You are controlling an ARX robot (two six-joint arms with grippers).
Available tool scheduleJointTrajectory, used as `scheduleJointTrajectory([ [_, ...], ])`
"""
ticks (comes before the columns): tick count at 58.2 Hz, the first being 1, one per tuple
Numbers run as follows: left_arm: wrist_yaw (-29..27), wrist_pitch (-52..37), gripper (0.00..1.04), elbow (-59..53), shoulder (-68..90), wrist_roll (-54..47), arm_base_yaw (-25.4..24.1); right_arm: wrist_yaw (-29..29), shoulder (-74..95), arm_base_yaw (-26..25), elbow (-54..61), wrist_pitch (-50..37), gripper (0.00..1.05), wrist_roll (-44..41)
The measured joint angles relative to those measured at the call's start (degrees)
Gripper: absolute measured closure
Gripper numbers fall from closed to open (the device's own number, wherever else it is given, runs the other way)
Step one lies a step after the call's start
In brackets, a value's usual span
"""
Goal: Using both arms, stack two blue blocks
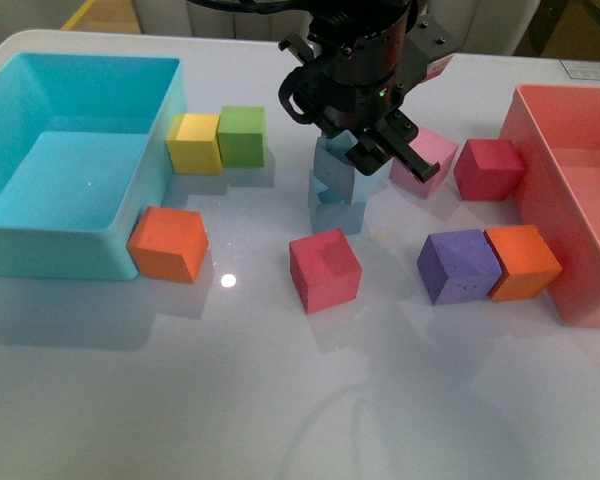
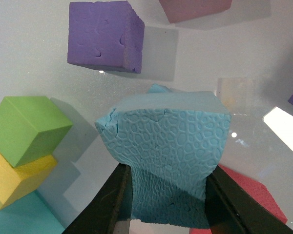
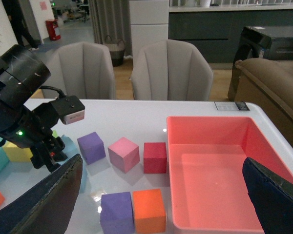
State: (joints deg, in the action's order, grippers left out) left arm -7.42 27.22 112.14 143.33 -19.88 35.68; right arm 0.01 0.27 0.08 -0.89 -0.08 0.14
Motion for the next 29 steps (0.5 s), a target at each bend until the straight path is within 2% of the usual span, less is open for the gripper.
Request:
scheduleJointTrajectory([
  [29,-1.99,2.16,0.73,2.93,2.93,-1.75,-0.83,0.0,0.0,0.0,0.0,0.0,0.09,0.0],
])
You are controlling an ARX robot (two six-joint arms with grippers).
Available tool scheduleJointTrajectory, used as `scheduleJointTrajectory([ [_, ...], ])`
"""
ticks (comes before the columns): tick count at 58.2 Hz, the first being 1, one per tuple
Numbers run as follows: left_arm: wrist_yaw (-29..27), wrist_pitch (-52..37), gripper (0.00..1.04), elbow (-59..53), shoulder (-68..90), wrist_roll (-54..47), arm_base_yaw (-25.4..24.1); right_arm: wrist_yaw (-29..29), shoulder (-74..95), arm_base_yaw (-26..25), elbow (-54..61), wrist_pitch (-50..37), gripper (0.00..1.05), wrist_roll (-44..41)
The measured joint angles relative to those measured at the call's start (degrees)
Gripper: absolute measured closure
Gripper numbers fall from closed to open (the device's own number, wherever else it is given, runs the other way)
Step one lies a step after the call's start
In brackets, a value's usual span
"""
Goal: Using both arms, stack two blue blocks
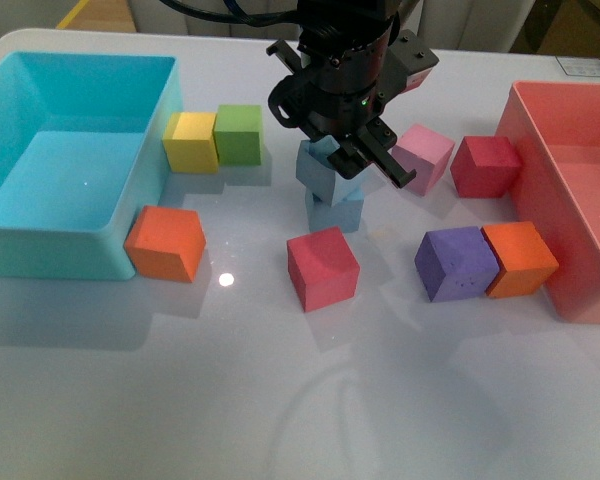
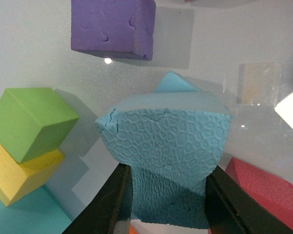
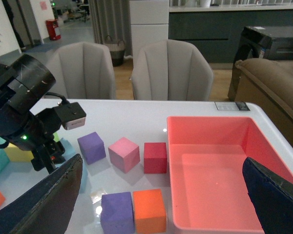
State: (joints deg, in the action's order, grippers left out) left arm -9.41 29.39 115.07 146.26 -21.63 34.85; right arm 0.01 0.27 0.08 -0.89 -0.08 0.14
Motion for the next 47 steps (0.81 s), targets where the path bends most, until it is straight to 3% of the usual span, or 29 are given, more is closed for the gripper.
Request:
scheduleJointTrajectory([
  [10,-0.02,-0.02,0.72,0.09,0.13,0.02,-0.17,0.0,0.0,0.0,0.0,0.0,0.09,0.0],
  [17,0.2,-0.02,0.51,0.11,0.13,-0.07,-0.17,0.0,0.0,0.0,0.0,0.0,0.09,0.0],
  [21,0.28,-0.02,0.34,0.11,0.13,-0.04,-0.17,0.0,0.0,0.0,0.0,0.0,0.09,0.0],
  [31,0.48,-0.07,0.08,0.2,0.13,-0.02,-0.2,0.0,0.0,0.0,0.0,0.0,0.09,0.0],
  [47,0.7,-0.83,0.09,-0.79,-1.46,-0.02,-0.87,0.0,0.0,0.0,0.0,0.0,0.09,0.0],
])
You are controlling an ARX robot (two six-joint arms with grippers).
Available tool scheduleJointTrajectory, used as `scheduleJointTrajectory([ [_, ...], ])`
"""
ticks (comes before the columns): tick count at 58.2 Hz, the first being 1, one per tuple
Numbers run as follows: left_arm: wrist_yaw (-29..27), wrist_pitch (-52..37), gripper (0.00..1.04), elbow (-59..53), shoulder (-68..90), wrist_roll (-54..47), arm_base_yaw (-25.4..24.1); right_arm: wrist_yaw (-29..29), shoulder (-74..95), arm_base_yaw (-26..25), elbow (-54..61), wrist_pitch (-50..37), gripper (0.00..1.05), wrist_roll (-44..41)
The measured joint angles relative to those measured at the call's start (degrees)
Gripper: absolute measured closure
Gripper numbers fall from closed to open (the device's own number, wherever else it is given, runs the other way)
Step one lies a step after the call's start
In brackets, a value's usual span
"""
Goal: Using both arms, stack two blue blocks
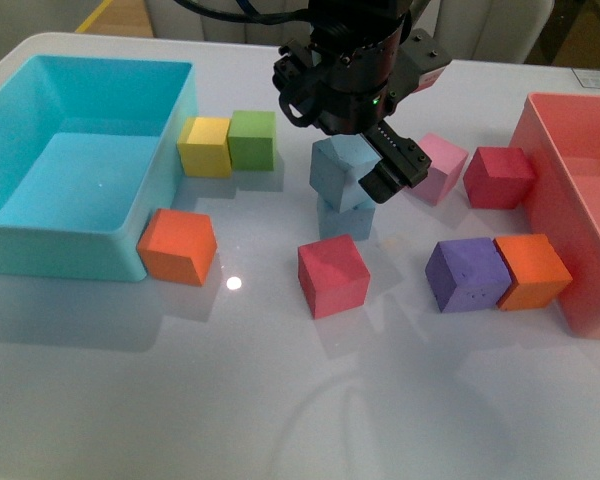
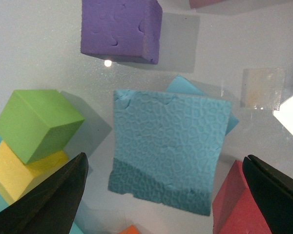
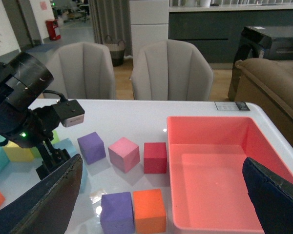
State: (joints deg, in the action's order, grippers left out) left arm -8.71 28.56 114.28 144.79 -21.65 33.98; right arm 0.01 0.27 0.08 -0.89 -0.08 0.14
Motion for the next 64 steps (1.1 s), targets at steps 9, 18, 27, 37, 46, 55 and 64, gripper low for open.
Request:
scheduleJointTrajectory([
  [9,0.07,-1.92,0.09,-3.93,-4.39,0.04,-0.57,0.0,0.0,0.0,0.0,0.0,0.09,0.0],
  [18,1.18,-5.25,0.09,-11.26,-11.93,1.05,-1.07,0.0,0.0,0.0,0.0,0.0,0.09,0.0],
  [27,4.68,-11.26,0.09,-21.92,-22.88,5.46,-2.27,0.0,0.0,0.0,0.0,0.0,0.09,0.0],
  [37,6.23,-17.4,0.09,-32.2,-35.36,12.41,-6.25,0.02,0.0,0.0,0.0,0.0,0.09,0.0],
  [46,-12.94,-58.4,0.33,-54.12,-44.3,18.99,-10.14,0.0,0.0,0.0,0.0,0.0,0.09,0.02],
  [55,-10.43,-79.71,0.6,-73.07,-52.98,20.92,-14.6,0.0,0.0,0.0,0.0,0.0,0.09,0.0],
  [64,-6.4,-83.36,0.88,-85.18,-60.92,21.18,-18.47,0.02,0.0,0.0,0.0,0.0,0.09,0.02],
])
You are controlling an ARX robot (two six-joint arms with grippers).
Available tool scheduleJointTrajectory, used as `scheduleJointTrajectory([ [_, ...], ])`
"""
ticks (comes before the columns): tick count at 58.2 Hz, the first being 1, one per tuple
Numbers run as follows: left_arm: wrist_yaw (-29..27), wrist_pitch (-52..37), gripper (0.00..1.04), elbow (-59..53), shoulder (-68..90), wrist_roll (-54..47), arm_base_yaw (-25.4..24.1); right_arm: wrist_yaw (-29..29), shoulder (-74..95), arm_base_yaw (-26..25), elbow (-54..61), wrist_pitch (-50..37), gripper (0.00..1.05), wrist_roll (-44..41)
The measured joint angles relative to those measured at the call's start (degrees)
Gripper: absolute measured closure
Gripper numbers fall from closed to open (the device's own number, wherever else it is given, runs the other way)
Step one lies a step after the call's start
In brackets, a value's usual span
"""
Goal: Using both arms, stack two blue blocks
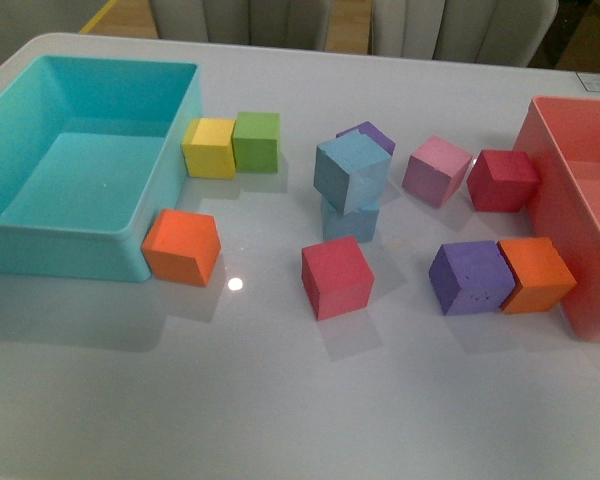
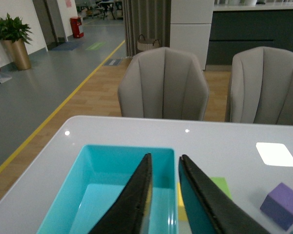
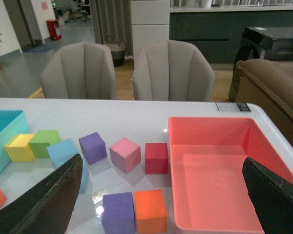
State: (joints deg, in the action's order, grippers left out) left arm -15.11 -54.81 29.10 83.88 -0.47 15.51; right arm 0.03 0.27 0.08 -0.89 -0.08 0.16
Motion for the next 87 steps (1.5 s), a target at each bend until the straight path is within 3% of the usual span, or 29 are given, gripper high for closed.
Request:
scheduleJointTrajectory([
  [6,2.16,-0.72,1.03,-5.53,-4.17,0.31,-2.03,-0.02,0.0,0.0,0.0,0.0,0.09,-0.02],
  [37,9.68,4.94,1.03,-22.25,-26.51,0.35,-9.99,-0.02,0.0,0.0,0.0,0.0,0.09,-0.02],
  [41,10.49,2.56,1.03,-24.2,-27.19,0.35,-10.62,0.0,0.0,0.0,0.0,0.0,0.09,-0.02],
  [43,13.25,2.91,1.03,-25.18,-27.98,0.35,-12.24,-0.02,0.0,0.0,0.0,0.0,0.09,-0.02],
  [49,14.71,6.58,1.03,-26.75,-32.22,0.37,-15.06,0.0,0.0,0.0,0.0,0.0,0.09,-0.02],
  [87,15.02,32.28,1.03,-28.3,-61.44,0.35,-15.26,-0.02,0.0,0.0,0.0,0.0,0.09,-0.02],
])
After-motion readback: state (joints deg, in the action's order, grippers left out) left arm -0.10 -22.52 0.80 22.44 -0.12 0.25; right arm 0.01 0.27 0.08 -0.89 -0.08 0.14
